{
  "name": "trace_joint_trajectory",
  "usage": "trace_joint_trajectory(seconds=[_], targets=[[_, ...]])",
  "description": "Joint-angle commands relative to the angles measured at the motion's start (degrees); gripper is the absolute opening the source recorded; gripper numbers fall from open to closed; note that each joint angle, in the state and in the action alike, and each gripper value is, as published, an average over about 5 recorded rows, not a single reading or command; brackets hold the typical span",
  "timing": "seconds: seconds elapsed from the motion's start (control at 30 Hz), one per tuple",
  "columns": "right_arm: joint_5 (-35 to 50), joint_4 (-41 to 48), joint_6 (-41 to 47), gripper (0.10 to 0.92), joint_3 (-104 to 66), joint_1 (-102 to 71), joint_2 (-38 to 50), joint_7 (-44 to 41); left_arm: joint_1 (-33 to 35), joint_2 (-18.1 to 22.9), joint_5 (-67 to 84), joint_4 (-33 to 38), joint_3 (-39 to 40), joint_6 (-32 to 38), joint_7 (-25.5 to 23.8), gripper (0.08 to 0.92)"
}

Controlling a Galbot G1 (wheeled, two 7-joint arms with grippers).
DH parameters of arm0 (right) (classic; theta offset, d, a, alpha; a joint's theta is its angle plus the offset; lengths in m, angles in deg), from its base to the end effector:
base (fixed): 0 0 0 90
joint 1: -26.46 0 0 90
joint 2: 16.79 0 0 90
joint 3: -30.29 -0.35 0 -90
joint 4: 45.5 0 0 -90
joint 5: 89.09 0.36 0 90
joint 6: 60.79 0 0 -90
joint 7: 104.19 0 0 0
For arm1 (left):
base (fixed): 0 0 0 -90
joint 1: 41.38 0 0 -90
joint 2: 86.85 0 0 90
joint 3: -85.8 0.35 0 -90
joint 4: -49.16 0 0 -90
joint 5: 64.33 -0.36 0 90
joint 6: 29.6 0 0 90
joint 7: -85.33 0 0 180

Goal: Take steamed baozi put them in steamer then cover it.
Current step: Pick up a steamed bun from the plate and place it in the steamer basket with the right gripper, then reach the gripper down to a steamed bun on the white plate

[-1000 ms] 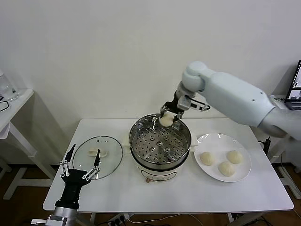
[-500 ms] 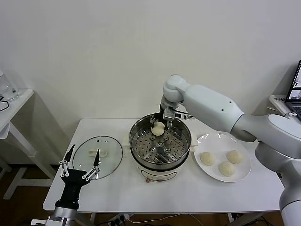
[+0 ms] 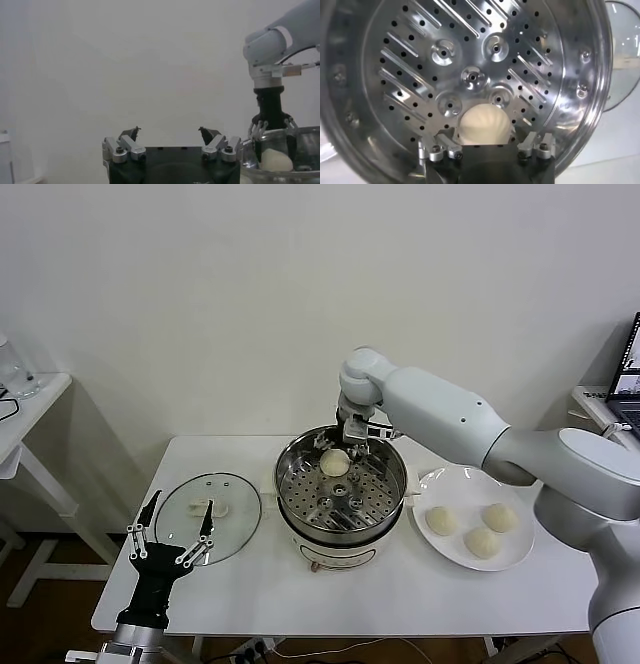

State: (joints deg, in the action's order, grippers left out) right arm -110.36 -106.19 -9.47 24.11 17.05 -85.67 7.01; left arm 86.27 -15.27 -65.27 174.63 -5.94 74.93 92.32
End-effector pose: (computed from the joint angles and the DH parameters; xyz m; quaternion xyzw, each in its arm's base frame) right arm 0.6007 0.1015 -0.0653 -0.6405 0.1313 -0.7567 0.0051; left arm 0.1520 0.0530 -0.2828 0.0412 0.9841 0.1269 0.1171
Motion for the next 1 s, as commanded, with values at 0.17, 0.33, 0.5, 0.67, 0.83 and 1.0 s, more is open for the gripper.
trace_joint_trajectory(seconds=[0.17, 0.33, 0.5, 0.67, 0.83, 1.0], targets=[[32.6, -9.4, 32.4, 0.823, 7.8, 13.6, 24.0, -2.9, -0.7, -0.3, -0.2, 0.4, 0.9, -0.5, 0.1, 0.823], [40.8, -3.7, 40.8, 0.823, 14.7, 14.0, 30.4, -2.4, -1.0, -0.4, -0.3, 0.3, 1.6, -0.5, 0.0, 0.823], [42.7, -2.2, 42.9, 0.823, 18.1, 8.1, 33.1, -0.4, -1.0, -0.4, -0.3, -0.1, 1.8, -0.3, 0.1, 0.823], [42.7, -2.6, 44.2, 0.823, 17.0, 0.6, 32.6, 2.9, -1.2, -0.1, -0.4, -0.5, 1.9, -0.5, 0.4, 0.823], [41.4, -0.3, 44.6, 0.823, 13.7, -5.0, 29.2, 6.3, -1.1, 0.1, -0.4, -1.0, 1.5, 0.0, 0.4, 0.823], [38.8, 2.4, 44.4, 0.823, 11.5, -8.0, 26.0, 6.6, -0.8, 0.0, -0.4, -1.1, 0.8, 0.2, 0.4, 0.823]])
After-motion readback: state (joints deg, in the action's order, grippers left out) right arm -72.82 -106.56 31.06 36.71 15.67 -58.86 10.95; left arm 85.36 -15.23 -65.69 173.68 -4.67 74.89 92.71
